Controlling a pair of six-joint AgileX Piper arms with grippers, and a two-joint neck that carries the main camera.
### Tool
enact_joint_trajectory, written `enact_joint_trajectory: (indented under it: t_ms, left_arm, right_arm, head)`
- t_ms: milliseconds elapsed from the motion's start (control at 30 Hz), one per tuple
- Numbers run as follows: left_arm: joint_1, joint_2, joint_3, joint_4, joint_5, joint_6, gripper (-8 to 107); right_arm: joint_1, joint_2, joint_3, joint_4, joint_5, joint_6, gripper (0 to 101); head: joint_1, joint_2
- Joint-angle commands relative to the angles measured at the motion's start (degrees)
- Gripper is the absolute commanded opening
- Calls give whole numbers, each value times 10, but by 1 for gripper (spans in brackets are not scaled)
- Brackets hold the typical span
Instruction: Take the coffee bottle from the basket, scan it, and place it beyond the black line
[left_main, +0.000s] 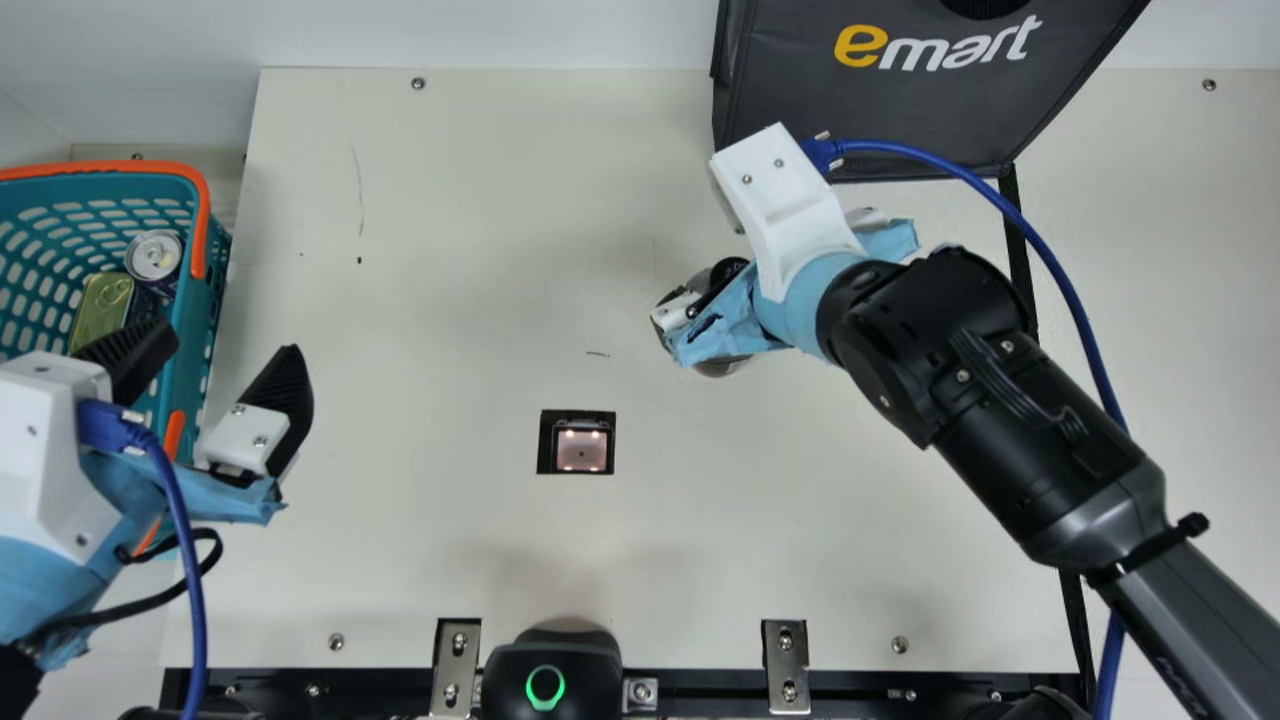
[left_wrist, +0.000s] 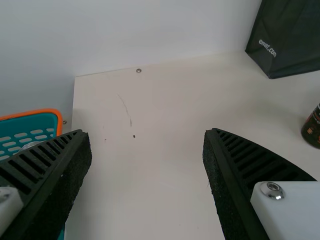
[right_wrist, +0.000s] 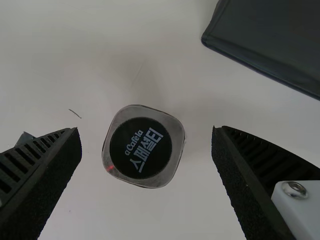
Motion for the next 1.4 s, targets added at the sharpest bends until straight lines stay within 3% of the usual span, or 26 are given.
enact_joint_trajectory:
  t_ms: [0, 367, 833, 1367]
  left_arm:
    - [0, 0, 0, 0, 0, 0, 90]
    - [0, 0, 0, 0, 0, 0, 90]
    - [0, 0, 0, 0, 0, 0, 90]
    - [0, 0, 0, 0, 0, 0, 90]
  right_arm:
    - [1, 2, 1, 1, 0, -1, 91]
    - [5, 19, 3, -2, -4, 1, 91]
    - [7, 29, -1, -5, -6, 9, 0]
    - [3, 14, -30, -16, 10, 9, 0]
  head:
    - [-16, 1]
    - [-16, 1]
    - [-16, 1]
    - [-16, 1]
